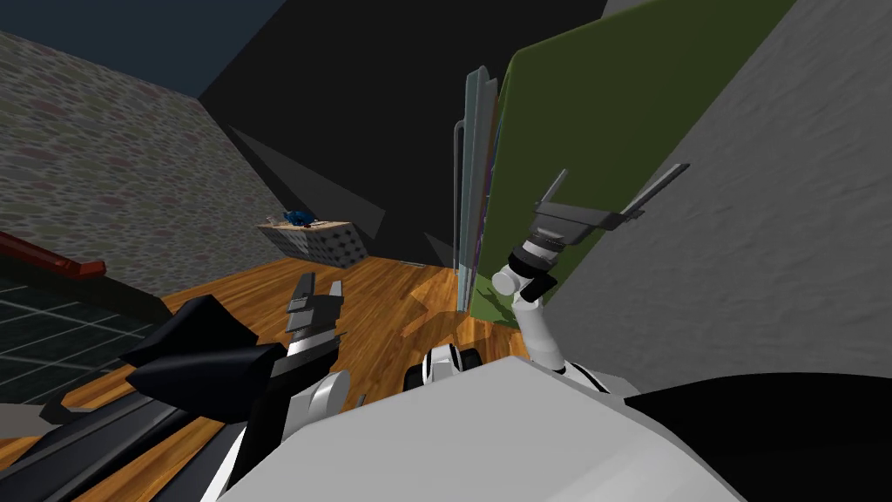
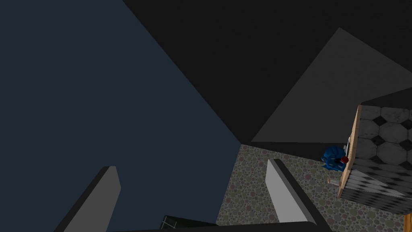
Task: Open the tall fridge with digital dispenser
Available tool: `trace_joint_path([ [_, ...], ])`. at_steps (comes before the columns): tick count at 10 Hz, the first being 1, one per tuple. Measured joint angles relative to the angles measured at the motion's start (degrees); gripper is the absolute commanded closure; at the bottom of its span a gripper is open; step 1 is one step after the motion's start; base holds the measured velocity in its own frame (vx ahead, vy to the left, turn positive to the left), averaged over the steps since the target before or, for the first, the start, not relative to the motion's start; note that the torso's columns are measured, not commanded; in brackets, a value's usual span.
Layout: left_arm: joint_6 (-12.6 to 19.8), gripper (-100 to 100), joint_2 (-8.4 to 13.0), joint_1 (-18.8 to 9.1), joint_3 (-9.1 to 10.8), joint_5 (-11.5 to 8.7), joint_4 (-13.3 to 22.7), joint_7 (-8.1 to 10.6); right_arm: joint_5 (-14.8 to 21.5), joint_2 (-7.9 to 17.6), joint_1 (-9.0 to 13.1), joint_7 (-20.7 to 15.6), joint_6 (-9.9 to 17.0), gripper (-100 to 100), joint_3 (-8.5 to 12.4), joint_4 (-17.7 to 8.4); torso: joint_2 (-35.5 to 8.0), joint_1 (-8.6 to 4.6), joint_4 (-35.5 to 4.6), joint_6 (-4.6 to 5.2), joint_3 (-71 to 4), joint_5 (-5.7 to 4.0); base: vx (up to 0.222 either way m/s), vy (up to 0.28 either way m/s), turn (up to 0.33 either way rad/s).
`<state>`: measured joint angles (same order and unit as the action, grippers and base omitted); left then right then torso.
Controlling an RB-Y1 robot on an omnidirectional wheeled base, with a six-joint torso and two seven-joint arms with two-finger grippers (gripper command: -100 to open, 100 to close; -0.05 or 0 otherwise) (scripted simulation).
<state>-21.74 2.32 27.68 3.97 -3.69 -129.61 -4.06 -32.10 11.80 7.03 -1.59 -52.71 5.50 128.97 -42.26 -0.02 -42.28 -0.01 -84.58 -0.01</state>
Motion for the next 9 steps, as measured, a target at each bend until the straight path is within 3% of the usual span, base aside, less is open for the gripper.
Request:
trace_joint_path([
  [9,0.0,0,0.0,0.0,0.00,0.0,0.0,0.00,-12.4,1.5,15.7,-1.5,-6.3,-100,3.5,-1.8,0.0,0.02,0.0,0.02,0.0,0.01,0.048,-0.015,0.082],
])
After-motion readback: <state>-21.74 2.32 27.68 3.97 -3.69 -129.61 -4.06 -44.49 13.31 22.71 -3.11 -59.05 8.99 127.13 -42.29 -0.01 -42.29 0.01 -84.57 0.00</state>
